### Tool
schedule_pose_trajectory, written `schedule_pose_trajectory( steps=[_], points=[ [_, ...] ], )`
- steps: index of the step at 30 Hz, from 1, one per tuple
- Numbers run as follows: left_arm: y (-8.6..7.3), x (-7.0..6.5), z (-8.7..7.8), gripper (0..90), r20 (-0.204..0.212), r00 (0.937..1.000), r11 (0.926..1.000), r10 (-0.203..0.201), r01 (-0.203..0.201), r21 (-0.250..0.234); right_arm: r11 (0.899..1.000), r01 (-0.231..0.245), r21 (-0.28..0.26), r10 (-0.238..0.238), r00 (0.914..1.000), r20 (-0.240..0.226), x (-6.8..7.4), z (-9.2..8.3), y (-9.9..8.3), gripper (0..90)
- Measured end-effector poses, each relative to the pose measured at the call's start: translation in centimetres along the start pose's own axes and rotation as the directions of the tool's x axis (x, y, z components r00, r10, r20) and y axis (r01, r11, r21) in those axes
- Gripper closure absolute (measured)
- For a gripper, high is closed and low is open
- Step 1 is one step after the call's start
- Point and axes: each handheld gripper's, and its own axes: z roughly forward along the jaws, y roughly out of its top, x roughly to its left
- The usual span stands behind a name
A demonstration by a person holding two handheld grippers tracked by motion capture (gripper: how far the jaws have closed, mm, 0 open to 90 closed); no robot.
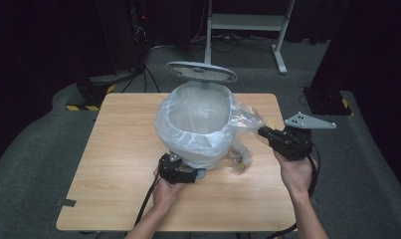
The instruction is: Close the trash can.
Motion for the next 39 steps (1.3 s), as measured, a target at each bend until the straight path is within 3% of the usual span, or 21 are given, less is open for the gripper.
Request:
schedule_pose_trajectory(
  steps=[17, 39],
  points=[
    [0.0, 0.0, 0.0, 0.8, 0.0, 1.0, 1.0, 0.0, 0.0, 0.0, 1.0, 0.028, 0.001, -0.028, 0.9992, -0.03, 0.8, 0.2, 1.9, 89.2],
    [0.0, 0.0, 0.0, 0.8, 0.0, 1.0, 1.0, 0.0, 0.0, 0.0, 0.998, 0.059, 0.005, -0.058, 0.9928, -0.104, 2.6, 2.3, 4.7, 89.3]
  ],
)
